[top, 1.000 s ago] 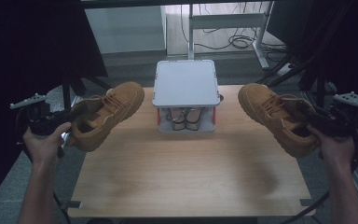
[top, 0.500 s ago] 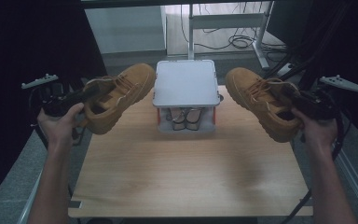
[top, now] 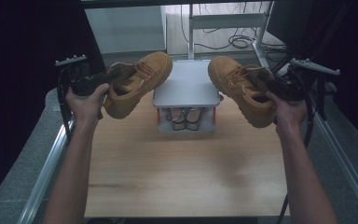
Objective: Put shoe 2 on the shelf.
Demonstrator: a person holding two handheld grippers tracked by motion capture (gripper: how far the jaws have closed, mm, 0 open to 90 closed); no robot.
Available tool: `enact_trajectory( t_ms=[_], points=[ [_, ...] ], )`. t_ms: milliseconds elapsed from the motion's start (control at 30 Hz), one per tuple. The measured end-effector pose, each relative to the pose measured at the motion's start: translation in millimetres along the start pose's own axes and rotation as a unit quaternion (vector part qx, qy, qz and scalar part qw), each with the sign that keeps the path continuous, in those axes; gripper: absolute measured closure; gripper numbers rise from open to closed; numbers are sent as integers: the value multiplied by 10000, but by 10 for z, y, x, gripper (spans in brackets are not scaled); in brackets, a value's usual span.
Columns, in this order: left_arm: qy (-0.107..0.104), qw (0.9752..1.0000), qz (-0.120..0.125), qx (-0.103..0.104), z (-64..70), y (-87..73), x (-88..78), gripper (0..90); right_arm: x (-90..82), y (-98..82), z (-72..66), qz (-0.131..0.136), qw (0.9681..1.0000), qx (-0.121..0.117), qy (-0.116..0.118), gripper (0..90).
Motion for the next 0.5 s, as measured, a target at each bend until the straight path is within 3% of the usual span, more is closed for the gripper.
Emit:
enact_trajectory(
  t_ms=[133,300,400,500],
  points=[
    [-31,9999,-8,-158,-14,8,122,776,173,3,-112,-31,10000,-32,-3,815],
    [42,9999,-57,-123,-18,26,281,775,370,46,-241,-20,10000,-21,-9,815],
    [82,9998,-97,-123,-8,29,406,774,509,48,-314,-30,9999,101,-68,815],
    [81,9996,-125,-254,-6,16,547,773,675,10,-370,-63,9996,233,-170,815]
  ],
)
Point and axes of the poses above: each handheld gripper's, and its own axes: x roughly forward along the jaws, y roughly out of its top, z roughly to its right, the point moved 10 cm from there along x, roughly forward along the jaws, and after that the axes turned 14 degrees about z, right-handed, at the moved point
